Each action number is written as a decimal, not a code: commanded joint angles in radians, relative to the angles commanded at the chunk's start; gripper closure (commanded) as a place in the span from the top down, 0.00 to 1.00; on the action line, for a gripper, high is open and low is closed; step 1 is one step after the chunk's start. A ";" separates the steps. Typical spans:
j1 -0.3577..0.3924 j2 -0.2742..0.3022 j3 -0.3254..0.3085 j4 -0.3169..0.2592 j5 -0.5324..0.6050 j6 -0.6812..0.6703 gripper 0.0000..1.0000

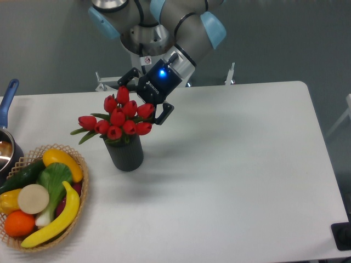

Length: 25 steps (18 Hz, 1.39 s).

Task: Pick up the flowers from the vase
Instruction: 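Close the gripper around the tulip stems just below the blooms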

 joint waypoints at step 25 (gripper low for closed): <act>0.026 0.106 -0.086 -0.012 -0.008 0.023 0.00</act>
